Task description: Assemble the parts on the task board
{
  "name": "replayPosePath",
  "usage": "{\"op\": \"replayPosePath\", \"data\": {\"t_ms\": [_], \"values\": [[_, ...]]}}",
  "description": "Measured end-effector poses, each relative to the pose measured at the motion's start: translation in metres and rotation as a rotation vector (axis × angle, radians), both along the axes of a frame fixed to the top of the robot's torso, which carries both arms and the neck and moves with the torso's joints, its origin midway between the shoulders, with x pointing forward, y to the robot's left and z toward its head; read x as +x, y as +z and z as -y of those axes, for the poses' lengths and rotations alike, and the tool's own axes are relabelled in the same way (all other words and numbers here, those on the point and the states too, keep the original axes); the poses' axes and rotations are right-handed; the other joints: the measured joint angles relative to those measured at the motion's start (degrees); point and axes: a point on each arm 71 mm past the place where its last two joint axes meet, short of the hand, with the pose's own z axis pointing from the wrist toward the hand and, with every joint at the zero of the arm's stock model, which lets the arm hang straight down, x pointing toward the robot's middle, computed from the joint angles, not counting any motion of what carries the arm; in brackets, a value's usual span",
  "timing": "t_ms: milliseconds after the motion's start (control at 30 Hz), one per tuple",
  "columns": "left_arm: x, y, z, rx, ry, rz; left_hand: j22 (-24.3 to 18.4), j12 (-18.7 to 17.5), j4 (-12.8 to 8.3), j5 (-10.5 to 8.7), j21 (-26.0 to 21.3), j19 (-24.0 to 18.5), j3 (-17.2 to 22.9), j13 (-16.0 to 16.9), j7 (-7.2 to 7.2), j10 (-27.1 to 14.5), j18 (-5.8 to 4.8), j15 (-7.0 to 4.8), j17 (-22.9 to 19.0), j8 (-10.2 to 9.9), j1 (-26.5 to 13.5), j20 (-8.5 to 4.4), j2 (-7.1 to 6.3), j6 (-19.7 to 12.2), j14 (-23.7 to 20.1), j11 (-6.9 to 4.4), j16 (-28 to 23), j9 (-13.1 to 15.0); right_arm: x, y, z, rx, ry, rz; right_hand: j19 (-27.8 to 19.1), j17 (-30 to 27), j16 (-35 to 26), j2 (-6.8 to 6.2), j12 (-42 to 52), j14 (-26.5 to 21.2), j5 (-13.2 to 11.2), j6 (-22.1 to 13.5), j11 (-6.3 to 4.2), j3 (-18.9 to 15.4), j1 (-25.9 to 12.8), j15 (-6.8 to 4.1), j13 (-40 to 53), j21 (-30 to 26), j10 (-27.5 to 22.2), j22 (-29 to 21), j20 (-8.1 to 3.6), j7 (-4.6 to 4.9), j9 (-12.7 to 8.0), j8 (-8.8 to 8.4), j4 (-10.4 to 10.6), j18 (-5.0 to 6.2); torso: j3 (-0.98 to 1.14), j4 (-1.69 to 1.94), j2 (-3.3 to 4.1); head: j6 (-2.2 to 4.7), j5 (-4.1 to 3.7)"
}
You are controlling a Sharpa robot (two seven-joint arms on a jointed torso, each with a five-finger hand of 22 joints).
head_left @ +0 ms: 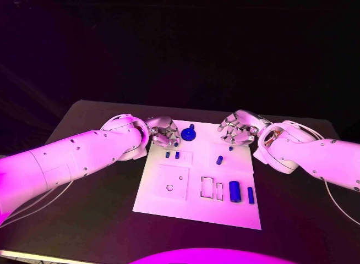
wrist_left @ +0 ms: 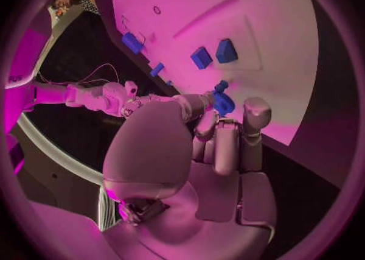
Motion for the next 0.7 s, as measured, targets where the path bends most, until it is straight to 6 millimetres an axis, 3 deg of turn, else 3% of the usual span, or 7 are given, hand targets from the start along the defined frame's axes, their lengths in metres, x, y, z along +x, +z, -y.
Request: {"op": "replayPosePath", "data": {"t_ms": [700], "values": [[-0.0005,-0.0007,-0.0005,0.005,-0.005,-0.008,0.45,0.22,-0.62,0.0,0.32,-0.01,2.49,0.57,0.01,0.0,0.01,0.0,0.12,-0.42,-0.69,0.0,0.06,-0.39,0.0,0.0,0.0,-0.09,0.0001,0.0,0.0008,0.003,-0.004,-0.001,0.41,0.48,0.72,-0.05,0.82,0.0,0.0,0.0,-0.19,0.0,-0.04,0.0,0.94,0.27,-0.2,0.36,0.0,0.0,0.13,0.0,0.01,0.0,0.06,0.02,-0.03,-0.2,-0.1]]}}
